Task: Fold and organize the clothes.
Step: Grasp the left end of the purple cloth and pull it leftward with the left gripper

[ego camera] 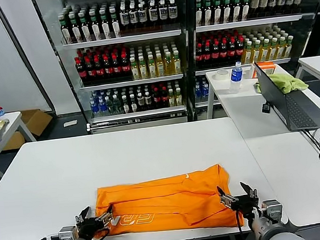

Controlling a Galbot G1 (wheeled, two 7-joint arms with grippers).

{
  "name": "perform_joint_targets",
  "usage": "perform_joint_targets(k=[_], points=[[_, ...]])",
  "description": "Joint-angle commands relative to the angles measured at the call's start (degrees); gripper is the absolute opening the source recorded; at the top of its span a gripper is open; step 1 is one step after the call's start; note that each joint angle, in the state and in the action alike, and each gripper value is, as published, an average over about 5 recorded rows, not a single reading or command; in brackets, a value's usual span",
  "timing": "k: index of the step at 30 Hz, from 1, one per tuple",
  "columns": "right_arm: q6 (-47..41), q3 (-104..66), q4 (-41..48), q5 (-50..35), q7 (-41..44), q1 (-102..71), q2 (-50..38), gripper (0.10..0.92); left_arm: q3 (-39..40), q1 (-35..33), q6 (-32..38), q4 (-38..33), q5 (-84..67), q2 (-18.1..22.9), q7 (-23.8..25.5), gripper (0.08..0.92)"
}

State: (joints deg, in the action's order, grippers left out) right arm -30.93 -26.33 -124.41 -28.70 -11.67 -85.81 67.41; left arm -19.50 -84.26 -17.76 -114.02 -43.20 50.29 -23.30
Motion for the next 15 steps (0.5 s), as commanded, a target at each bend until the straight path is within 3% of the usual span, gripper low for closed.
perform_joint_targets(k=[1,15], points=[[-0.07,-0.09,-0.10,0.17,-0.03,-0.26,0.10,0.823,0.79,0.86,0.40,0.62,0.11,0.53,-0.96,0.772],[-0.06,0.48,0.41,0.96,-0.08,-0.46,0.25,0.823,2.48,1.32,0.03,1.42,0.62,1.12,-0.45,0.377]])
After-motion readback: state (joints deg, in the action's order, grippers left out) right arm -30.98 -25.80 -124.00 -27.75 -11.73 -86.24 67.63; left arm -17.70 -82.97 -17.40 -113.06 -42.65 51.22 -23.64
